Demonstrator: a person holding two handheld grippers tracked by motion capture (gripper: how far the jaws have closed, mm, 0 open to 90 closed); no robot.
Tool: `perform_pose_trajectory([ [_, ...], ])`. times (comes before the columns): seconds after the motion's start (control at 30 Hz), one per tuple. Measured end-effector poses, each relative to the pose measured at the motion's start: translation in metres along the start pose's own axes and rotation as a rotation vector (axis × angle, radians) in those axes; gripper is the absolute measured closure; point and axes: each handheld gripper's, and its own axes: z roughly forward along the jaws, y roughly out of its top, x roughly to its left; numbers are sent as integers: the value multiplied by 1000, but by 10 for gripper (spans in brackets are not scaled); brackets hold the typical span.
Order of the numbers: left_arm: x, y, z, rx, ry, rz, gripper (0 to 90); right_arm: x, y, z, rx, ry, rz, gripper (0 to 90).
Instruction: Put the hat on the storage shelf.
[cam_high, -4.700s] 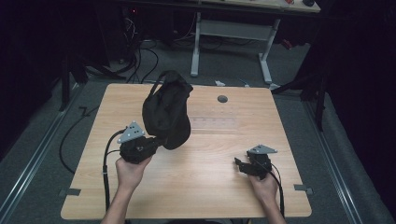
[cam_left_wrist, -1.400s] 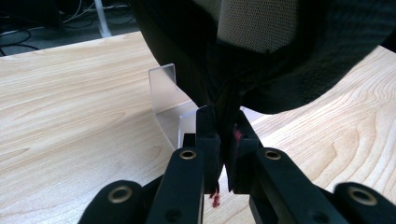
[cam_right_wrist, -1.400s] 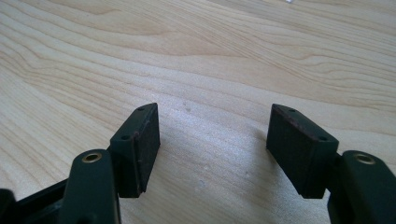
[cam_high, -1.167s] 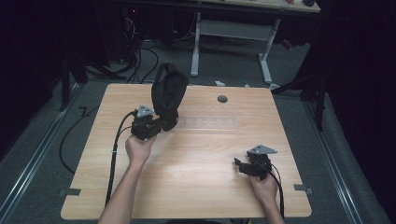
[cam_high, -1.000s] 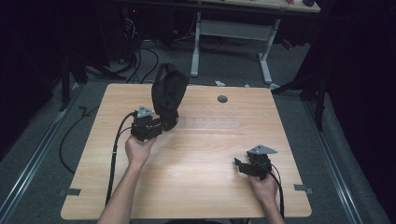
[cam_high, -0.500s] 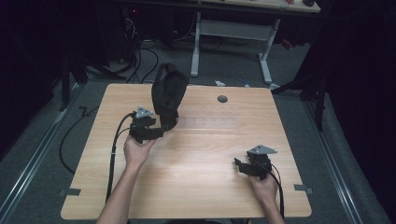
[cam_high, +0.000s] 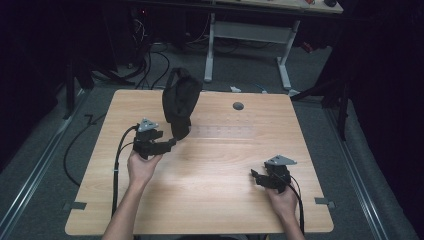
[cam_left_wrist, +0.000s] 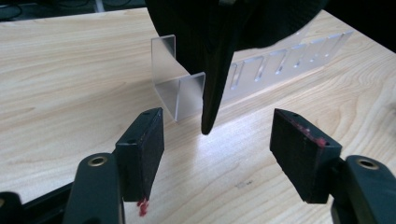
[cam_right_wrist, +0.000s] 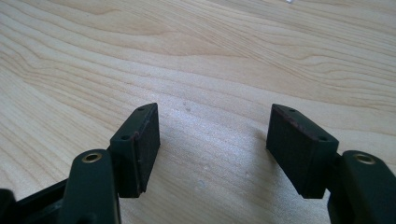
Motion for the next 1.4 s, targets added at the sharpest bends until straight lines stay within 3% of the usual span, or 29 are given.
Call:
perform_pose_trajectory([
  [0.57,8,-11,-28,13,-4,-41,342,0,0,0,0,0,0,350],
  [0.83,10,-21,-36,24,-4,-39,337,0,0,0,0,-1,-1,350],
  [1.3,16,-45,-47,40,12,-60,331,0,0,0,1,-2,1,350],
  [1.4,20,-55,-49,44,32,-50,331,0,0,0,1,-2,1,350],
])
